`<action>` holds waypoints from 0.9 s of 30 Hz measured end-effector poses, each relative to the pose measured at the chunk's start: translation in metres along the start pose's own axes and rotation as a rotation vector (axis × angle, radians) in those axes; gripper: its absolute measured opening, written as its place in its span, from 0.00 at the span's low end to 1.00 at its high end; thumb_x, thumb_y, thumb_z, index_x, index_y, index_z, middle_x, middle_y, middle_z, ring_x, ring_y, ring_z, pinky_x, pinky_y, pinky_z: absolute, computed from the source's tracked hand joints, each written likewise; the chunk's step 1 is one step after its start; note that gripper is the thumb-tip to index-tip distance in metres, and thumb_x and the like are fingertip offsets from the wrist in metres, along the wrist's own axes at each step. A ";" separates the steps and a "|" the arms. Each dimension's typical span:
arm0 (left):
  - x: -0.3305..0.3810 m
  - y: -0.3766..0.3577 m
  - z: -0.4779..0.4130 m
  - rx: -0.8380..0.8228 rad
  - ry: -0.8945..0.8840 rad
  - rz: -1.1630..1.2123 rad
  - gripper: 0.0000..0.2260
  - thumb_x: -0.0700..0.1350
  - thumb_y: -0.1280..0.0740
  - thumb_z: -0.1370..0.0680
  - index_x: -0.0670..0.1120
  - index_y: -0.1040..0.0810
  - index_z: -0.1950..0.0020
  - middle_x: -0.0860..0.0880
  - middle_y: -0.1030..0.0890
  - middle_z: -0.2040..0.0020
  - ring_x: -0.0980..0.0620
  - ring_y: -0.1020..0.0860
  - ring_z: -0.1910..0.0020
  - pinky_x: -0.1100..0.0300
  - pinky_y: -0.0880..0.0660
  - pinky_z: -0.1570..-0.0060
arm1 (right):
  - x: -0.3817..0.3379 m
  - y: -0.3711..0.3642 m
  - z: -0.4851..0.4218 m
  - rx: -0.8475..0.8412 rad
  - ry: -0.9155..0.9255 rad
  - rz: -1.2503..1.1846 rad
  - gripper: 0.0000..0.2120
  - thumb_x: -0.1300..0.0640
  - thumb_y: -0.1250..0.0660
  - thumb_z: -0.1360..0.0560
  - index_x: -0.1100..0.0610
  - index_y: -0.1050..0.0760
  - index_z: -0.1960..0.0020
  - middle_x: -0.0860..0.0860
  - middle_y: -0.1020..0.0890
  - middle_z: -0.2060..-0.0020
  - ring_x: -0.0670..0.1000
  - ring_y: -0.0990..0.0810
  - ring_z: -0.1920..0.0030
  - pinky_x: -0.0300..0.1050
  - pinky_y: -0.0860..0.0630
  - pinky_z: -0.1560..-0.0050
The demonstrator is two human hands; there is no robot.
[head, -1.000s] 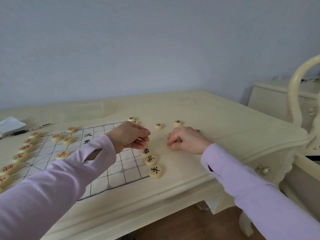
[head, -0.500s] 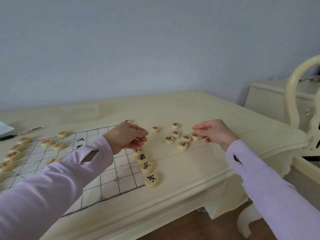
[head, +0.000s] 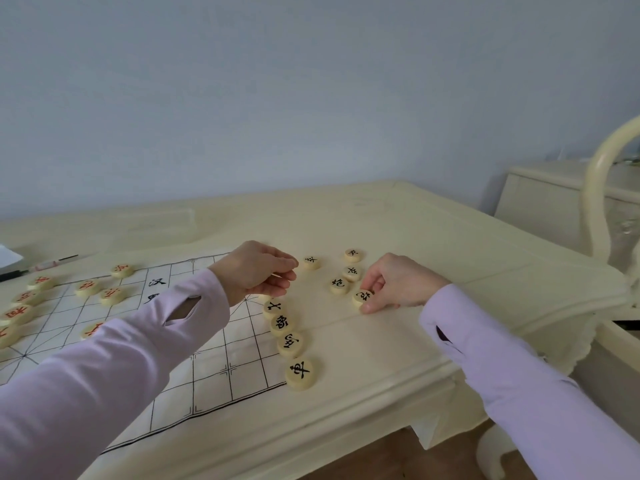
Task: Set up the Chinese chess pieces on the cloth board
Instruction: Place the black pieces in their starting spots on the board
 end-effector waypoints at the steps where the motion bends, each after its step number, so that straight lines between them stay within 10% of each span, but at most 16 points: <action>1: 0.000 0.001 0.000 0.001 0.001 0.002 0.03 0.38 0.35 0.23 0.40 0.22 0.54 0.46 0.22 0.64 0.56 0.25 0.75 0.65 0.22 0.71 | -0.002 0.000 0.000 -0.004 0.005 -0.001 0.15 0.57 0.24 0.33 0.56 0.21 0.48 0.45 0.26 0.68 0.49 0.25 0.65 0.36 0.31 0.68; 9: -0.002 0.005 0.008 0.000 0.000 0.005 0.02 0.37 0.35 0.23 0.40 0.22 0.54 0.46 0.22 0.64 0.58 0.25 0.77 0.66 0.22 0.72 | -0.015 -0.004 0.001 0.079 0.053 -0.075 0.10 0.63 0.25 0.35 0.52 0.24 0.64 0.48 0.22 0.69 0.49 0.24 0.68 0.37 0.27 0.69; 18: 0.011 0.037 0.021 0.041 -0.081 -0.039 0.11 0.46 0.33 0.23 0.38 0.21 0.53 0.45 0.21 0.62 0.57 0.24 0.71 0.67 0.21 0.66 | -0.080 -0.001 -0.015 0.003 0.130 -0.688 0.07 0.67 0.32 0.27 0.67 0.24 0.50 0.58 0.20 0.66 0.45 0.20 0.74 0.35 0.21 0.68; 27: -0.003 0.090 0.040 0.088 -0.061 -0.017 0.08 0.39 0.30 0.26 0.35 0.19 0.51 0.44 0.19 0.61 0.54 0.21 0.64 0.69 0.21 0.62 | -0.154 -0.039 -0.038 -0.181 0.183 -0.786 0.12 0.68 0.36 0.24 0.73 0.26 0.42 0.59 0.20 0.63 0.46 0.18 0.71 0.37 0.19 0.63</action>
Point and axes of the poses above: each hand's wrist, its own z-axis away from the middle knuckle, its own y-axis out of the back of the hand, x = y × z, the point moved 6 cm from there along -z, towards the middle knuckle
